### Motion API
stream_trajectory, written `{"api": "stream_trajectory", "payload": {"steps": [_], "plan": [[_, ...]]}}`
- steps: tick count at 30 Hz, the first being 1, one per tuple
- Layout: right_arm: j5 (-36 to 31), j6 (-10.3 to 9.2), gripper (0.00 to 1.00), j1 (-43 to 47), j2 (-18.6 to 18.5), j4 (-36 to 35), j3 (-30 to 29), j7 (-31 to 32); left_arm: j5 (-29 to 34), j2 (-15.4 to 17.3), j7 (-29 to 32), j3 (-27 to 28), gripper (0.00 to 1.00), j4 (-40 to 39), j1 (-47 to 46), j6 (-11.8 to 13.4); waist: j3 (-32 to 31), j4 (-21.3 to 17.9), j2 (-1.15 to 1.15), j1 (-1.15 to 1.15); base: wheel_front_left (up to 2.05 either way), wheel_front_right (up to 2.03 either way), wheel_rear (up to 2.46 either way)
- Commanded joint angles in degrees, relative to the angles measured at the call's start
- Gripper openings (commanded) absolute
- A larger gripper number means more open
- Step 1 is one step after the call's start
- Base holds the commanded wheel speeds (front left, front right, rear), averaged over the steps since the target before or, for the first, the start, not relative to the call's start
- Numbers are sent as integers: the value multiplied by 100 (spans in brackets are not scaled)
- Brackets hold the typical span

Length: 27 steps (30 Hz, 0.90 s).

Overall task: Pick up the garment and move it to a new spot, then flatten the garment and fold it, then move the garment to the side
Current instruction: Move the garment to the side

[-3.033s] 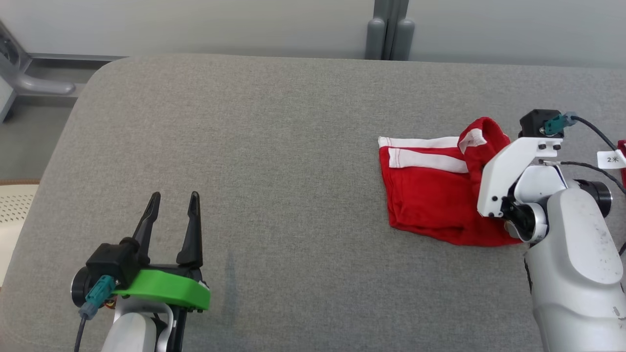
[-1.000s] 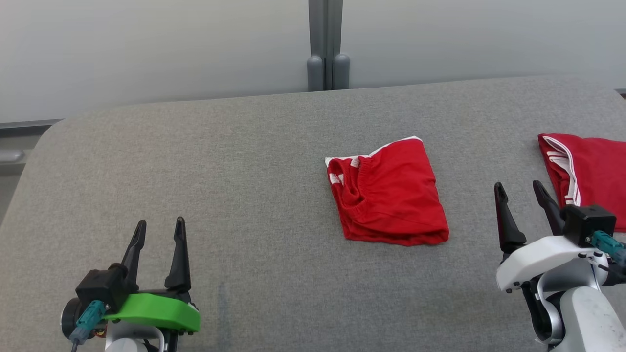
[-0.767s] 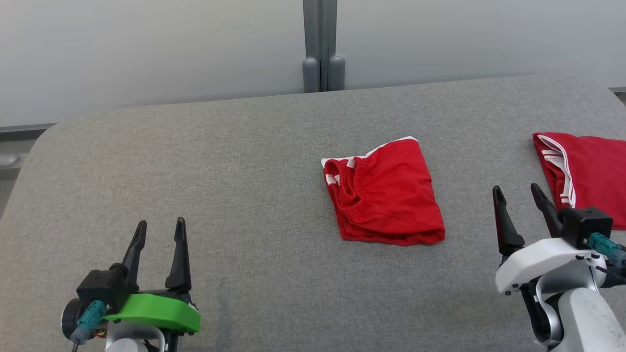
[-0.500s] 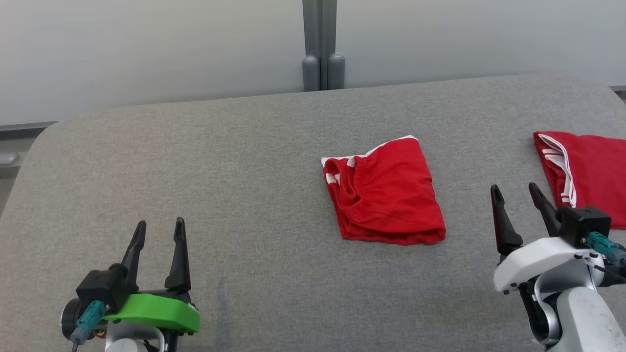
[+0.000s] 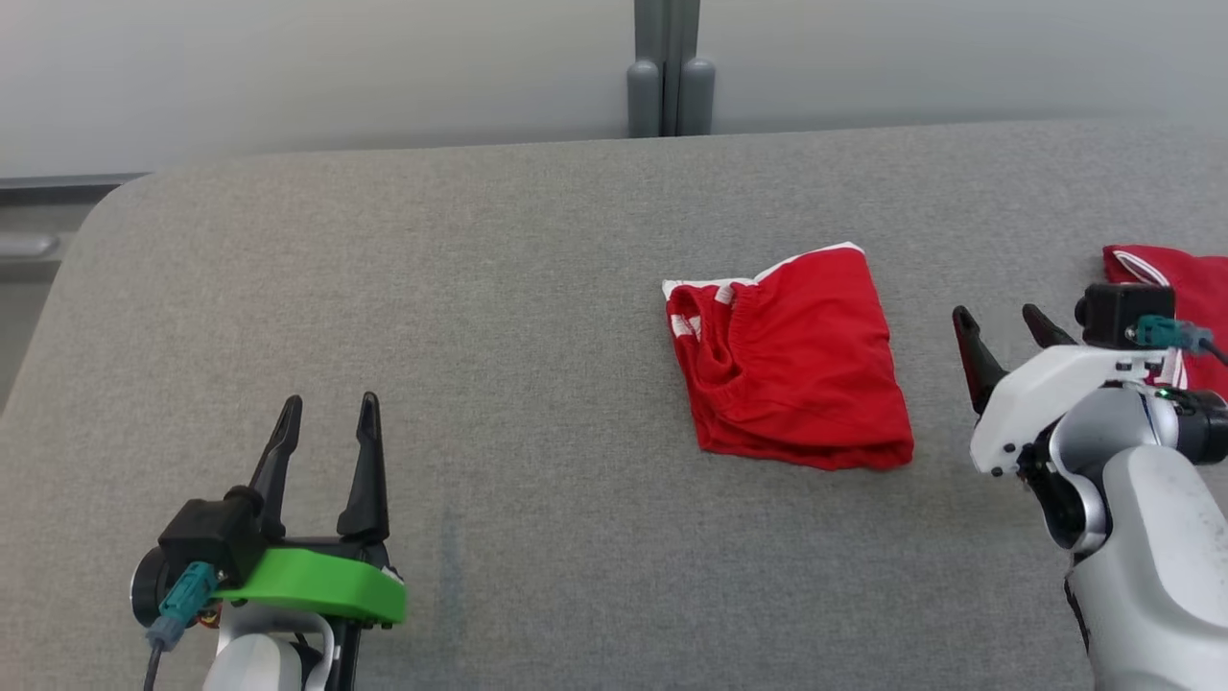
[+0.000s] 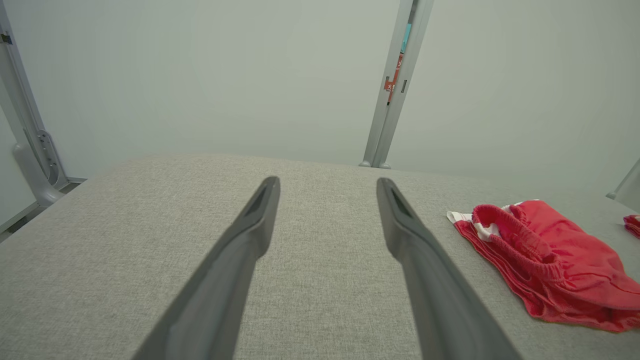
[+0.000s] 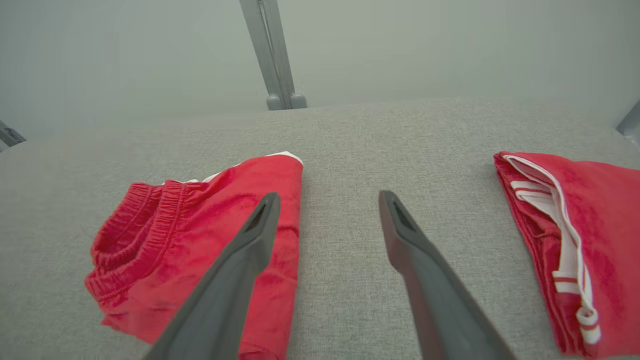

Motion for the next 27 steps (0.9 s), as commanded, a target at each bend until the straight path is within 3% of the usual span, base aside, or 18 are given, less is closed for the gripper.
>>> {"api": "stream_trajectory", "payload": {"steps": [1,6,12,19,21,27], "plan": [[94,-6,100,-207,11,191,-24,116,-12,-2,-15,-8,100,-10,-125,-25,261,261,0,0,0,0,0],[200,-6,100,-695,31,1047,-175,580,-41,22,-15,-67,100,15,-249,-24,510,567,0,0,0,0,0],[226,-6,100,-1047,78,1791,-410,681,-76,30,-15,-149,100,14,-333,-24,671,852,0,0,0,0,0],[326,-4,100,-1199,221,2643,-456,1152,-87,15,-15,-220,100,32,-371,-25,732,966,0,0,0,0,0],[237,-4,0,-1267,169,2762,-366,1215,-82,14,-15,-202,100,28,-390,-25,753,944,0,0,0,0,0],[-98,-14,0,-1697,-220,2607,5,1192,-86,27,-15,-143,100,-46,-386,-25,750,674,0,0,0,0,0]]}}
